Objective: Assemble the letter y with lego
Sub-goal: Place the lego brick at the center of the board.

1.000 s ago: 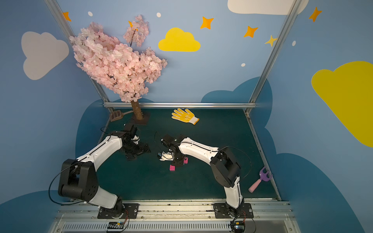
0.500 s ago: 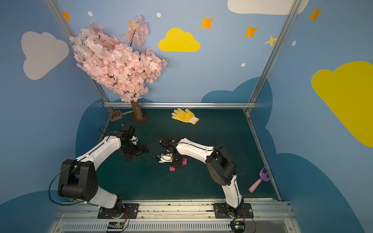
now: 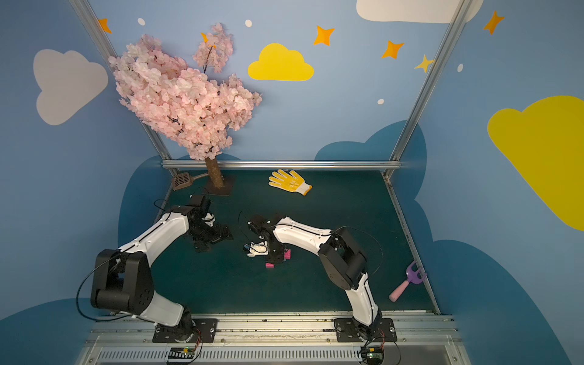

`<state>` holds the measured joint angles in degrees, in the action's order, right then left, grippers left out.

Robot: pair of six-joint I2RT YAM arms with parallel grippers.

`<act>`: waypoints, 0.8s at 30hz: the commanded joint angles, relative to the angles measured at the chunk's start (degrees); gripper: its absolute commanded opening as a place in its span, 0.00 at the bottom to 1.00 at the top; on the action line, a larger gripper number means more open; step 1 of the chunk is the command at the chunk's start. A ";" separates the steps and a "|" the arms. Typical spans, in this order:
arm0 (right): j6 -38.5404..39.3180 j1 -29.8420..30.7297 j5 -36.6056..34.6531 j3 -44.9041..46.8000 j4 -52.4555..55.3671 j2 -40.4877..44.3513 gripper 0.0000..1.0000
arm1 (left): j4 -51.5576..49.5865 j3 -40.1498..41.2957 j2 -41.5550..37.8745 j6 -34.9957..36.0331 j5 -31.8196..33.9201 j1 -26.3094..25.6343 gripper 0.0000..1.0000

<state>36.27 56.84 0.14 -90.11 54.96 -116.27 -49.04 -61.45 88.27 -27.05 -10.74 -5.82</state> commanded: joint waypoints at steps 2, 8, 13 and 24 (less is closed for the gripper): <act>0.12 0.69 1.35 -0.87 1.12 -1.03 0.00 | -0.71 0.59 0.42 -0.16 -0.51 0.46 1.00; -0.14 1.08 1.53 -0.69 1.18 -1.07 0.00 | -0.71 0.59 0.51 -0.29 -0.59 0.54 1.00; -0.24 1.17 1.54 -0.60 1.27 -1.49 0.00 | -0.71 0.55 0.52 -0.41 -0.50 0.49 1.00; -0.74 1.17 2.18 -0.60 1.39 -0.75 0.00 | -0.62 0.54 0.74 -0.57 -0.66 0.77 1.00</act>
<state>36.03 57.65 0.95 -90.11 54.98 -116.57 -49.01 -61.45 88.29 -27.42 -10.76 -5.43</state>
